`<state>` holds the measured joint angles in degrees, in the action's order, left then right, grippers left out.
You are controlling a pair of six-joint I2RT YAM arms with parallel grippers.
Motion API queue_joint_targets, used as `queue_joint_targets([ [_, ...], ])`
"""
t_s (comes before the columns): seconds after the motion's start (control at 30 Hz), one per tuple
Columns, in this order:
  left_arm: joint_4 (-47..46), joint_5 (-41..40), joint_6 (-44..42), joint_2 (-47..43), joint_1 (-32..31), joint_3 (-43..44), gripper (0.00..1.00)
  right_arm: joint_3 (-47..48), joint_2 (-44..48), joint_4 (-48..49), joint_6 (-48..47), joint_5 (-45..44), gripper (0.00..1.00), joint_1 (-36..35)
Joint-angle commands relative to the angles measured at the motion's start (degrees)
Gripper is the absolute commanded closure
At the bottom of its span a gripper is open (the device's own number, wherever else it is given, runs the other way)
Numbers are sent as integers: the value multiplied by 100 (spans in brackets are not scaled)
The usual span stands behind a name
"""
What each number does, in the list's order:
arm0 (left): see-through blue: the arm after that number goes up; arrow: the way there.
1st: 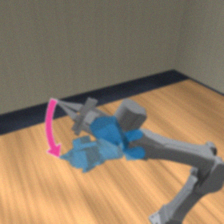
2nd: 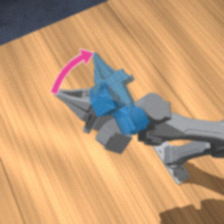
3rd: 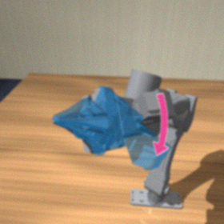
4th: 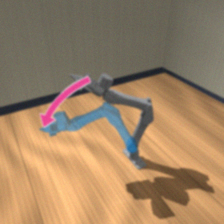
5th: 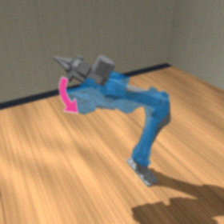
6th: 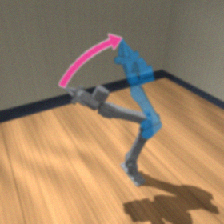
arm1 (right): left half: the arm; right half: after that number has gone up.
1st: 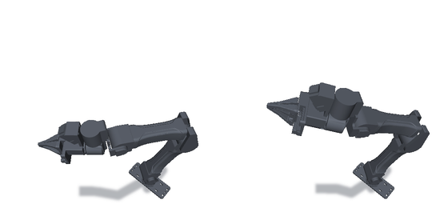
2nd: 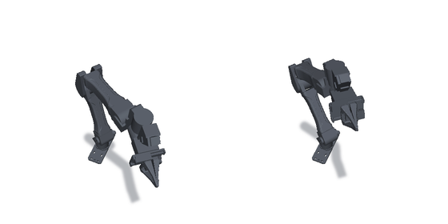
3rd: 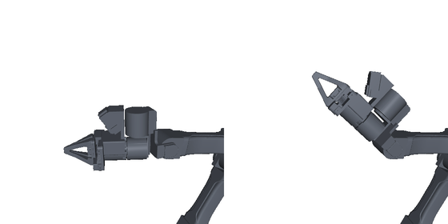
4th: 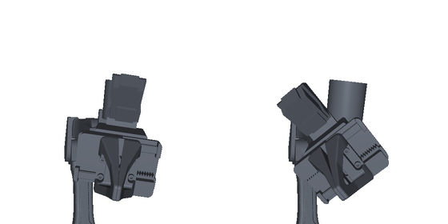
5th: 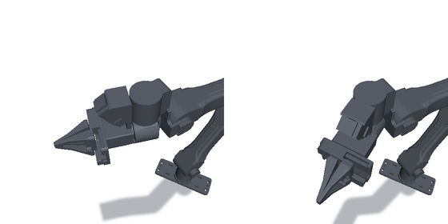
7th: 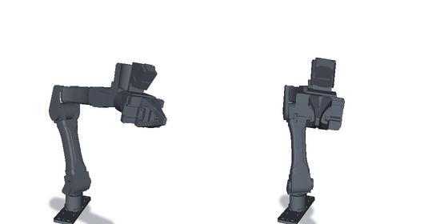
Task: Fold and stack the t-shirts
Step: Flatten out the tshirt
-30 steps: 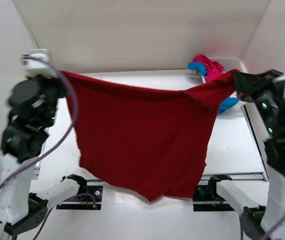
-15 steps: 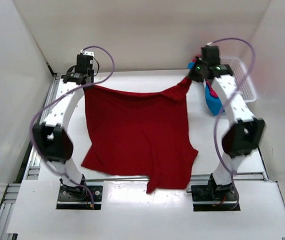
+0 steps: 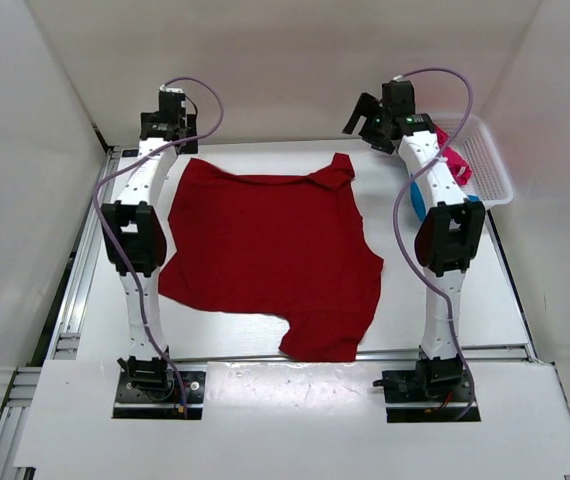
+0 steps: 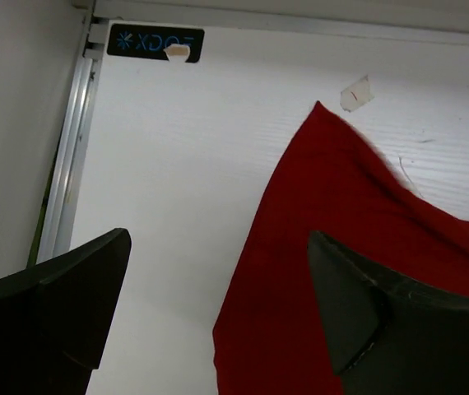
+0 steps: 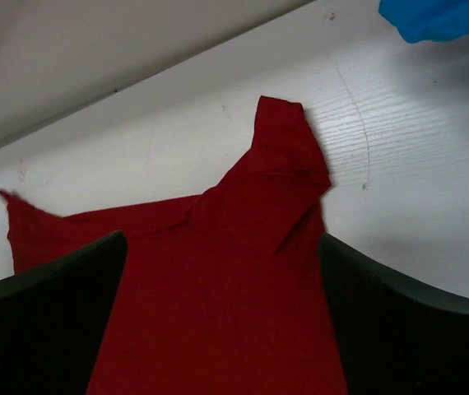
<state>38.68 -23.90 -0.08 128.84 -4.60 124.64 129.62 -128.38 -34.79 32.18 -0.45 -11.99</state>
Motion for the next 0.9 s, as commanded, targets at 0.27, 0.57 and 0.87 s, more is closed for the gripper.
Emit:
queue_joint_targets([
  [0.27,1272,911,8,-3056,803,-3399,17,-3386,3554,-915,-1004,168,0,-277],
  [0.57,430,1563,8,-3804,917,-6355,32,-7361,5779,-610,-372,545,0,-1059],
  [0.87,159,1977,8,-3278,1084,-6874,28,-9059,6781,-319,69,924,0,-1622],
])
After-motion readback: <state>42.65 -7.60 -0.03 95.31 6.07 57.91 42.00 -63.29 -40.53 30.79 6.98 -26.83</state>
